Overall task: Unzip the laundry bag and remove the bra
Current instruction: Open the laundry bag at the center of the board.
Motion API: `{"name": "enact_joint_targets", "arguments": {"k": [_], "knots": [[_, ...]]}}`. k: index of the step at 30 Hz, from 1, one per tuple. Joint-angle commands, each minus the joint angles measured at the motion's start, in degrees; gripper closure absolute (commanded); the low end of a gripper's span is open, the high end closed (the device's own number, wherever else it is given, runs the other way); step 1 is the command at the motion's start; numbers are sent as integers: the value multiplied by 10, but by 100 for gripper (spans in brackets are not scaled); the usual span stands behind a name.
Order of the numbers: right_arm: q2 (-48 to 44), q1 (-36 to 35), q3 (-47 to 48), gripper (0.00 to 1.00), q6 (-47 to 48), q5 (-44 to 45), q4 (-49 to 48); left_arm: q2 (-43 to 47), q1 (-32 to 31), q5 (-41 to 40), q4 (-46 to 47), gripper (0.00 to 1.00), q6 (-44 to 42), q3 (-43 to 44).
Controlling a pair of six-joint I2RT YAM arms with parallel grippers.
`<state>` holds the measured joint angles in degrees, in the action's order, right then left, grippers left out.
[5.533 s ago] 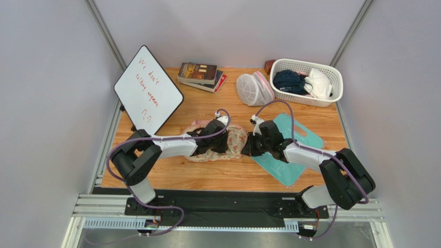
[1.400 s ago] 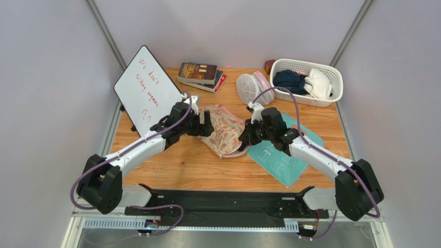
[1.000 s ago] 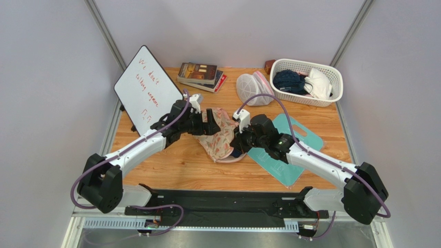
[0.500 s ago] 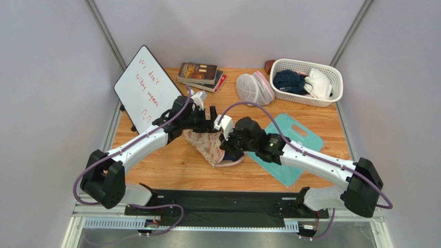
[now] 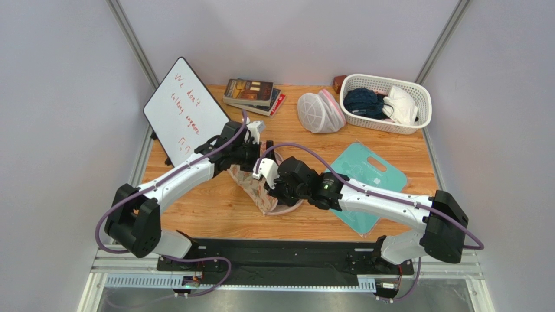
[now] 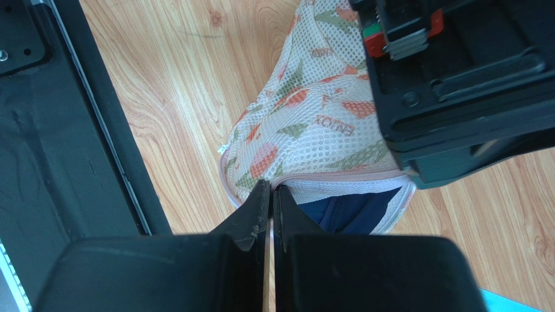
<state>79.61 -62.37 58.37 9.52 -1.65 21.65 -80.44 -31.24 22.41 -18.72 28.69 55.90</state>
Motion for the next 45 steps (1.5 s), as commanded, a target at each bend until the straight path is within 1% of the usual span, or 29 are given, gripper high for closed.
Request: {"name": "enact_joint_targets", "arguments": {"k": [1,2,4,7,8,10,11,14,15,16,18,19,21,25,28,29,30,31,32,35,37,38,41,45], "knots": [[5,-11,26,100,12,16,1,-10,-11,-5,-49,6,-43,25],[5,-12,26,100,12,35,1,-11,-12,-5,-49,8,-44,22],[4,-14,26,100,11,37,-1,-15,-13,-5,-47,12,-45,18],[5,-18,27,100,10,42,-1,-20,-14,-5,-42,27,-44,14],[5,-19,28,100,10,44,0,-20,-14,-6,-41,39,-45,13],[5,-21,27,100,9,50,1,-16,-14,-9,-40,53,-43,11],[5,-21,26,100,9,52,1,-14,-14,-11,-36,64,-41,9],[1,-21,21,100,7,58,-1,-9,-14,-6,-29,72,-38,3],[0,-22,18,100,6,60,-3,-9,-14,-5,-28,75,-38,0],[0,-22,17,100,4,61,-4,-9,-14,-3,-27,81,-38,-1],[-1,-22,15,100,2,64,-4,-9,-14,-3,-25,87,-38,-5],[-2,-23,13,100,0,66,-4,-6,-14,-1,-24,93,-36,-8],[-1,-23,11,100,-4,69,-4,-2,-14,-2,-18,100,-34,-14],[-3,-23,2,98,-20,93,-4,19,-14,-7,-11,100,-33,-21],[-12,-22,-10,70,-41,107,-9,34,-14,-11,-5,100,-35,-32],[-20,-22,-20,53,-51,110,-11,40,-14,-9,2,100,-32,-36],[-24,-22,-25,45,-55,112,-13,44,-14,-9,6,100,-32,-45],[-30,-21,-32,40,-60,116,-17,55,-14,-6,10,100,-31,-49],[-40,-21,-41,32,-65,117,-18,58,-14,-6,15,100,-30,-54],[-69,-12,-58,24,-85,112,-21,75,-14,-7,19,100,-31,-69],[-88,4,-81,23,-92,96,-30,91,-14,-7,22,100,-32,-83],[-109,12,-91,22,-111,87,-35,96,-14,-6,24,100,-32,-92],[-151,49,-130,22,-134,47,-58,128,-14,-10,25,100,-30,-110],[-180,117,-169,22,-175,-47,-95,187,-14,-25,17,100,-29,-130]]}}
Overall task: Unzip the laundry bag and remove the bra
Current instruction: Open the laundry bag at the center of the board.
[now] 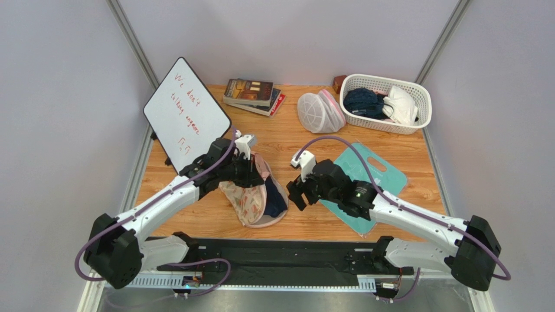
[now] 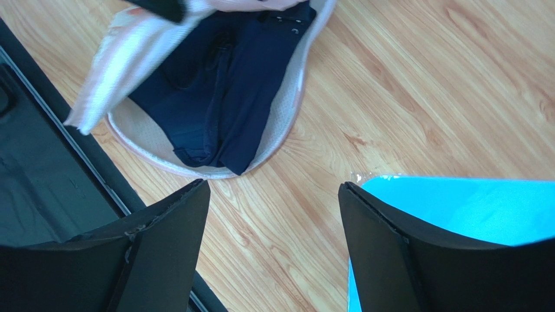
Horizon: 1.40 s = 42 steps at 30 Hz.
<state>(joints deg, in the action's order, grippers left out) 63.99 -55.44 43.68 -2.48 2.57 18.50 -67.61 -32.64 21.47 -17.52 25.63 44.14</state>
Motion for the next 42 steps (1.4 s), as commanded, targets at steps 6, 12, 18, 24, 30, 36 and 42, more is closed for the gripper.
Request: {"name": "enact_joint_targets", "arguments": {"k": [6,12,18,24,30,36,42], "knots": [[59,93,0,31,-121,-133,-87,155,0,-46,-14,100,-1,-53],[169,93,37,42,-157,-122,-133,224,0,-77,-57,100,2,-78],[255,94,96,51,-133,-114,-126,265,0,-101,-99,100,-5,-78],[306,90,124,58,-129,-118,-118,279,0,-107,-117,100,-8,-75],[335,72,138,59,-124,-101,-107,279,0,-104,-120,100,-8,-73],[359,58,149,61,-125,-96,-105,285,0,-108,-129,100,-10,-70],[381,48,169,63,-125,-83,-88,291,0,-111,-134,100,-12,-68]]}}
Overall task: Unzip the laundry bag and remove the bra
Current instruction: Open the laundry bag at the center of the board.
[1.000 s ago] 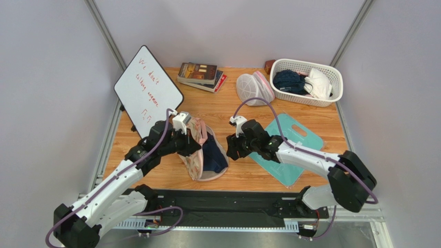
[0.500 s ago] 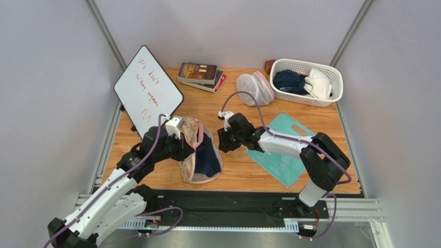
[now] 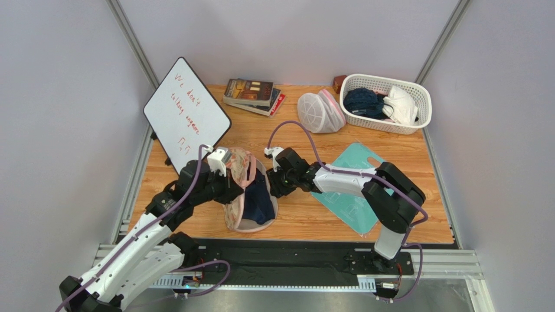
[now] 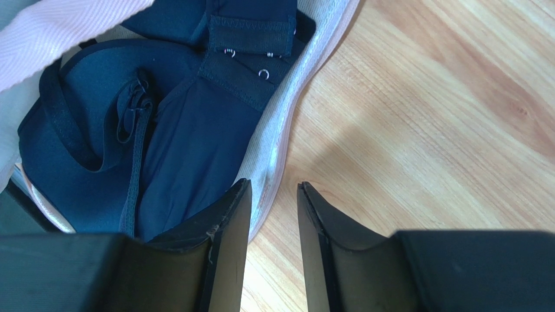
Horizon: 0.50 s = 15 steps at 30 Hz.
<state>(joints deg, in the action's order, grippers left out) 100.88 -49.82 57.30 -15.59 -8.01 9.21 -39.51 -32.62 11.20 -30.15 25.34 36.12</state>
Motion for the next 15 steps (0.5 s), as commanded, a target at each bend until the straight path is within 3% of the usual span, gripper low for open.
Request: {"name": "enact_joint_targets", "arguments": {"k": [1,15], "knots": [[20,-9,35,64,7,26,9,11,0,-8,-9,100,-10,12],[56,-25,58,79,4,33,29,15,0,-13,-14,100,-12,15]]}}
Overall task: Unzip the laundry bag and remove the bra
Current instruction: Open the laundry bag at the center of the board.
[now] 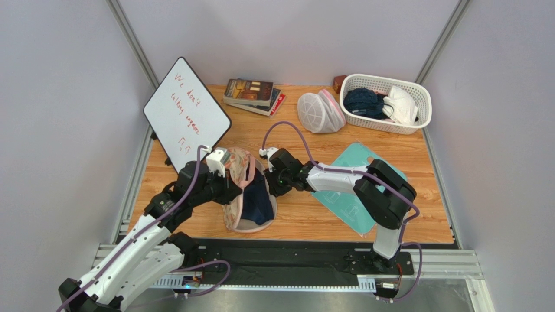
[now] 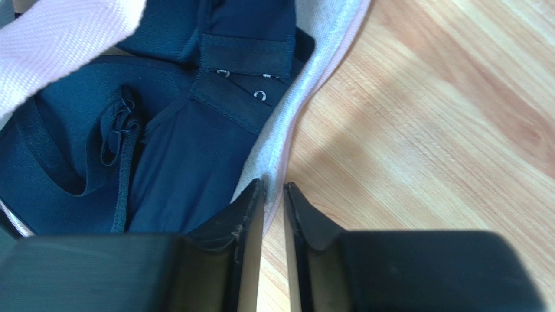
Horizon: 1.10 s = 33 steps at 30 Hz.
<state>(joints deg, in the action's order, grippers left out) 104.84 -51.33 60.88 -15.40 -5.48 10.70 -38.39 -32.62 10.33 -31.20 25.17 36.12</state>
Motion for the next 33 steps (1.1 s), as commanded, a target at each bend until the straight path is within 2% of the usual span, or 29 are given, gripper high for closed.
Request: {"name": "enact_joint_targets", "arguments": {"k": [1,3,4,5,8,9,14,24,33], "knots": [[19,-11,26,83,2,8,18,5,0,-4,-4,100,-10,14],[28,-13,34,88,1,8,25,5,0,-4,-4,100,-10,15],[31,-14,35,97,0,10,27,4,0,-6,-4,100,-10,14],[32,-13,35,100,-2,14,30,4,0,-7,-3,100,-10,14],[26,-13,33,100,-18,54,52,3,0,-16,6,100,-7,10],[16,-12,28,100,-26,92,58,2,0,-17,19,100,-6,7],[-30,3,1,100,-50,162,95,-36,0,-15,86,100,3,-3],[-108,58,-87,100,-87,223,115,-110,0,15,199,100,-11,3],[-190,112,-164,100,-110,248,125,-60,0,-56,196,100,27,-67]]}}
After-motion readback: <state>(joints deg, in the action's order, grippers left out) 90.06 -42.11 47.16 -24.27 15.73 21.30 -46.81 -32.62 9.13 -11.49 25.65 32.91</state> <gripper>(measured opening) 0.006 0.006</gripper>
